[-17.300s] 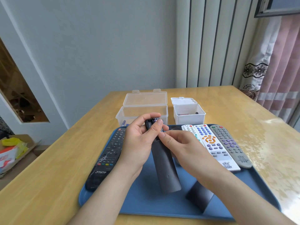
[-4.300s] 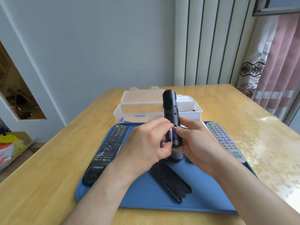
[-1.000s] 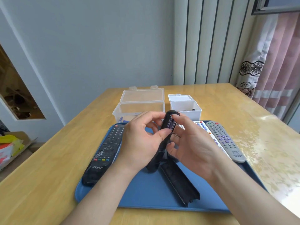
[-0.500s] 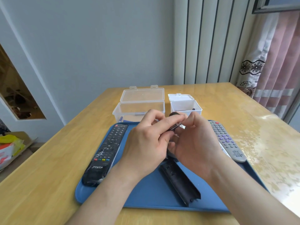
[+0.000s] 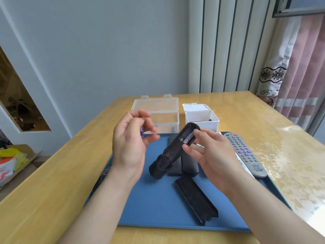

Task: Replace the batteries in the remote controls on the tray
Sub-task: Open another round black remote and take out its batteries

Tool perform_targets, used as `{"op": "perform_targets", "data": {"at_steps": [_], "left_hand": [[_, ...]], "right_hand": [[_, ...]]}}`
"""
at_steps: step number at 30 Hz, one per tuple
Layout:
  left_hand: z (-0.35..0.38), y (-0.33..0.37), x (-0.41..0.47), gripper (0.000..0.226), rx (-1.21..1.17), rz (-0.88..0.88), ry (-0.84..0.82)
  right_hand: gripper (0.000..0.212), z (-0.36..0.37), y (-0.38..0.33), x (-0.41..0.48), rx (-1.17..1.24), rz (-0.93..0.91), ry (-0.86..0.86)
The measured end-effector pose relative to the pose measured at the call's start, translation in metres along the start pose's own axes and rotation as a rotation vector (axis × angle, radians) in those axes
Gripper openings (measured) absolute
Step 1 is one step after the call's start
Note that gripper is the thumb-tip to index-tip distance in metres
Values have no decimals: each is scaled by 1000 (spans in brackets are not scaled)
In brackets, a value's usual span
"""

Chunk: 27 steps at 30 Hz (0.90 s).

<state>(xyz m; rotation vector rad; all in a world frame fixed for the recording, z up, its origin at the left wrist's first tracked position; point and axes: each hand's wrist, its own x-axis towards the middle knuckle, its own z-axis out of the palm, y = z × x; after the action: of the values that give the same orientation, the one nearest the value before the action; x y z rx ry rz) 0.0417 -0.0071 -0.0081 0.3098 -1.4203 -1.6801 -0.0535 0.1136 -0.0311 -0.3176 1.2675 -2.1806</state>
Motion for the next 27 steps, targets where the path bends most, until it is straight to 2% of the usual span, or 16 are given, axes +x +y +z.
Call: {"op": "perform_targets", "data": {"at_steps": [2, 4, 6, 7, 9, 11, 13, 16, 19, 21, 23, 25, 26, 27], "left_hand": [[-5, 0, 3, 21, 290, 45, -86], [-6, -5, 0, 9, 725, 160, -213], [-6, -13, -3, 25, 1102, 196, -303], [-6, -16, -4, 32, 1201, 179, -328], [-6, -17, -3, 33, 1204, 141, -337], [-7, -18, 0, 23, 1073, 119, -302], [-10, -16, 4, 16, 967, 133, -256], [-16, -12, 11, 12, 667, 114, -176], [-22, -11, 18, 17, 426, 47, 18], [-25, -11, 21, 16, 345, 21, 101], [-29, -12, 22, 12, 484, 144, 131], [-32, -11, 21, 13, 835, 420, 133], [-30, -10, 19, 14, 920, 542, 116], [-27, -9, 15, 15, 940, 592, 86]], "right_hand": [[15, -2, -4, 1, 18, -19, 48], [15, -2, -7, 1, 16, -47, 82], [14, -3, -8, 2, 33, -71, 97], [13, -3, -8, 2, 45, -76, 97], [9, -4, -9, 1, 51, -84, 78], [19, -5, -11, 0, -18, -92, 21], [31, -7, -13, 1, -225, -117, -34], [28, -9, -15, 1, -478, -82, -115], [18, -10, -12, 0, -370, -3, -169], [13, -10, -11, 0, -287, -12, -128], [11, -9, -11, 1, -217, -32, -47], [13, -9, -9, 2, -172, -32, 11], [15, -9, -7, 2, -136, -18, 25], [18, -8, -6, 2, -78, 5, 26]]}}
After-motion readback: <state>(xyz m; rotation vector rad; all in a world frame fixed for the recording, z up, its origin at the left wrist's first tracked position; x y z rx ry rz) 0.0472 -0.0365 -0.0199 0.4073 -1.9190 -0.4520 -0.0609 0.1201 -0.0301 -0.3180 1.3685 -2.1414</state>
